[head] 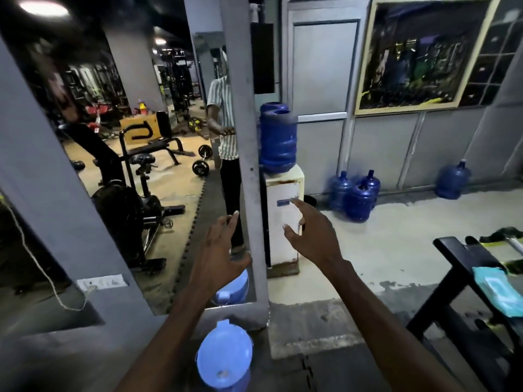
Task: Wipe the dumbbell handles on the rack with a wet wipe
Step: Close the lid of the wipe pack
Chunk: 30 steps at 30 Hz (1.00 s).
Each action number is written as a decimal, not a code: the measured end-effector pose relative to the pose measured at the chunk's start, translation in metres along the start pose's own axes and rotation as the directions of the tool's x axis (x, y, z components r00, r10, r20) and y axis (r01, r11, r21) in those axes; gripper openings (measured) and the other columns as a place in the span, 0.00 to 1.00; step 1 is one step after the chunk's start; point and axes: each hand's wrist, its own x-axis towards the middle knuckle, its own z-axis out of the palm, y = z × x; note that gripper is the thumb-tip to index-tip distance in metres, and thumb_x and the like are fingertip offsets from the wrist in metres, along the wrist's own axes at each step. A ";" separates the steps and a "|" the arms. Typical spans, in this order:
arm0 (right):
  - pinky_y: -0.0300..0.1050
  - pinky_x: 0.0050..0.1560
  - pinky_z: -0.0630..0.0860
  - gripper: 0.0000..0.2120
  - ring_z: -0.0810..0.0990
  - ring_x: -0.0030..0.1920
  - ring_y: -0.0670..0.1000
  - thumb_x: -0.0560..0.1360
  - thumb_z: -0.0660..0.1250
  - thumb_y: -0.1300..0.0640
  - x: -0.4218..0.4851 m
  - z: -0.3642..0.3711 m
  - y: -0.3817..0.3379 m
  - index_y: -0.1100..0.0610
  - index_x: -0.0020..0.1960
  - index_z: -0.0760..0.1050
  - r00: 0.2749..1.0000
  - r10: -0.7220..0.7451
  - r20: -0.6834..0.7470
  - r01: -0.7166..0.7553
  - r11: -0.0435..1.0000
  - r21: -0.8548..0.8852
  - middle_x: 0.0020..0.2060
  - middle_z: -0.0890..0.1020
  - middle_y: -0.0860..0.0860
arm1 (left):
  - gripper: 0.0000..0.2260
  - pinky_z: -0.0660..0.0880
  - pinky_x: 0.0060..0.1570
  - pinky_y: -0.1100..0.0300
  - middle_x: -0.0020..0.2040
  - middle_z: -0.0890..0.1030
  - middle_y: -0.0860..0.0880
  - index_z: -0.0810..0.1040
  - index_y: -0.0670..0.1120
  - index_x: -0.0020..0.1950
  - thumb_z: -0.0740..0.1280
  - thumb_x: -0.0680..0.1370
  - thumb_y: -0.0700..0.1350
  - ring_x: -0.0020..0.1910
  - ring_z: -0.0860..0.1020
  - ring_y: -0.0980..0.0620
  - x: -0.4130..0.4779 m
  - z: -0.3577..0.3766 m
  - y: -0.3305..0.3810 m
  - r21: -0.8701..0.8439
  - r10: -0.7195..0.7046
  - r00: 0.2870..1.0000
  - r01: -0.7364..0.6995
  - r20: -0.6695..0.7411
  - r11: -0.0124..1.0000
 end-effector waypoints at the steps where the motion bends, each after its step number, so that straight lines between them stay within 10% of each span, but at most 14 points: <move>1: 0.38 0.49 0.76 0.30 0.75 0.45 0.41 0.73 0.71 0.46 -0.006 -0.013 0.004 0.46 0.73 0.68 1.000 0.003 -0.008 -0.003 1.000 0.002 0.59 0.81 0.46 | 0.43 0.70 0.69 0.51 0.77 0.67 0.45 0.62 0.50 0.82 0.67 0.69 0.63 0.74 0.68 0.44 -0.002 0.003 0.015 -0.005 0.020 1.000 -0.020 -0.001 1.000; 13: 0.39 0.49 0.74 0.28 0.81 0.50 0.49 0.73 0.72 0.47 -0.104 -0.195 0.134 0.48 0.71 0.71 0.949 0.245 -0.199 -0.275 0.951 -0.138 0.60 0.80 0.46 | 0.43 0.70 0.70 0.49 0.74 0.69 0.45 0.64 0.48 0.81 0.64 0.68 0.63 0.71 0.69 0.43 0.001 0.116 0.219 -0.170 0.284 0.953 -0.264 0.104 0.949; 17: 0.45 0.48 0.78 0.28 0.80 0.44 0.48 0.71 0.73 0.50 -0.136 -0.248 0.193 0.49 0.70 0.73 0.882 0.374 -0.288 -0.424 0.896 -0.133 0.54 0.82 0.46 | 0.40 0.69 0.67 0.60 0.74 0.70 0.46 0.66 0.48 0.80 0.72 0.71 0.58 0.68 0.73 0.47 0.009 0.172 0.288 -0.231 0.377 0.909 -0.334 0.178 0.914; 30: 0.41 0.43 0.74 0.27 0.82 0.47 0.49 0.68 0.68 0.48 -0.180 -0.324 0.419 0.48 0.67 0.74 0.621 0.678 -0.393 -0.771 0.618 -0.152 0.50 0.84 0.47 | 0.41 0.73 0.64 0.51 0.74 0.70 0.45 0.64 0.48 0.81 0.72 0.70 0.58 0.69 0.70 0.45 0.072 0.406 0.440 -0.400 0.607 0.691 -0.466 0.393 0.789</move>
